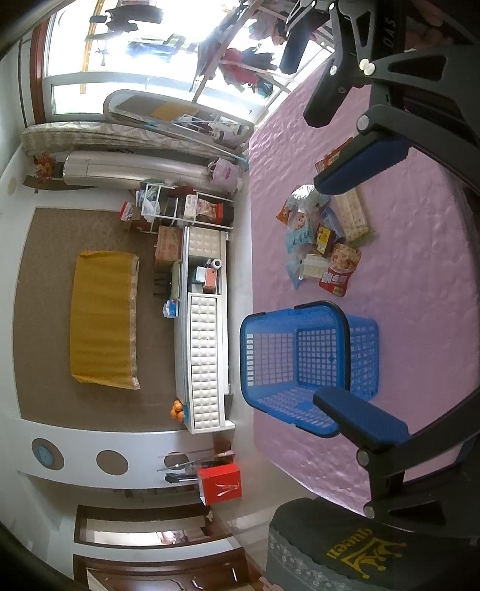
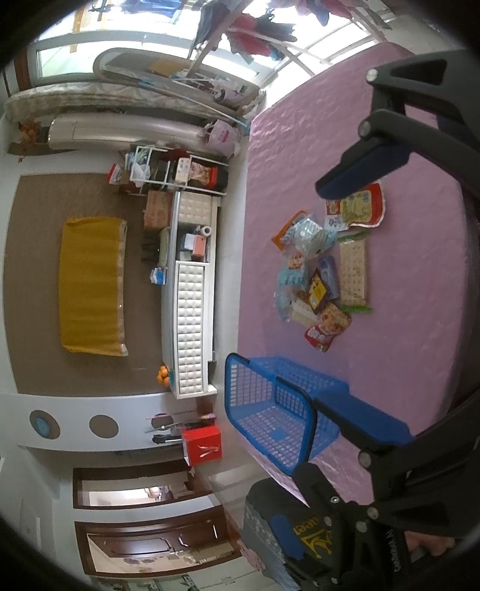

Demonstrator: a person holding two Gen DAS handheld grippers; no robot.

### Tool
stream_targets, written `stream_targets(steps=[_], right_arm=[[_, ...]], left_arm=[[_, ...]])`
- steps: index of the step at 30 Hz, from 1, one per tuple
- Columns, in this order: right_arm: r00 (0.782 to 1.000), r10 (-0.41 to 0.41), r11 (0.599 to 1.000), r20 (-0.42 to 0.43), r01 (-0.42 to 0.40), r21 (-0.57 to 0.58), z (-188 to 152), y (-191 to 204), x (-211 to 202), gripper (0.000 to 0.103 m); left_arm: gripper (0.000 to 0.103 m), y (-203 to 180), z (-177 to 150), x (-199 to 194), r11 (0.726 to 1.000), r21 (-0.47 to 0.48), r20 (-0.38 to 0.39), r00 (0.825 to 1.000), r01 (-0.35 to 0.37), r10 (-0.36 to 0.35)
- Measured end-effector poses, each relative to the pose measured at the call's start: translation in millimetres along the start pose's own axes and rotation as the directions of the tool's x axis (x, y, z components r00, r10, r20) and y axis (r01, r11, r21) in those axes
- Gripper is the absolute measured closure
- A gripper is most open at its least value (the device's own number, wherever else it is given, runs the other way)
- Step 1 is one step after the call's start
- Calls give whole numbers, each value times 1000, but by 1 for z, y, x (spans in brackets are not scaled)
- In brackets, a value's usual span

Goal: Organize snacks

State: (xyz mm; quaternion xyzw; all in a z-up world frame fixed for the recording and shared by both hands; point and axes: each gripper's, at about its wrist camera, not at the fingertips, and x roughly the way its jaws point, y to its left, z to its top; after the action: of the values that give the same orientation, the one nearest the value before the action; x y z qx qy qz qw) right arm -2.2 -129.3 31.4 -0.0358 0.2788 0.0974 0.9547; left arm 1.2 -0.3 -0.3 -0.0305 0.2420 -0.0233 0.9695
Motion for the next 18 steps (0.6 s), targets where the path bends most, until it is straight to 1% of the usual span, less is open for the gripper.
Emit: stream_targets(steps=[8, 18], right_arm=[[1000, -27, 999, -2, 27, 17, -4, -4, -3, 0], [1000, -24, 999, -11, 24, 23, -12, -5, -2, 0]], left_arm=[[0, -4, -2, 2, 1000, 9, -11, 1000, 25, -25], [0, -8, -6, 3, 1000, 20, -24, 1000, 19, -19]])
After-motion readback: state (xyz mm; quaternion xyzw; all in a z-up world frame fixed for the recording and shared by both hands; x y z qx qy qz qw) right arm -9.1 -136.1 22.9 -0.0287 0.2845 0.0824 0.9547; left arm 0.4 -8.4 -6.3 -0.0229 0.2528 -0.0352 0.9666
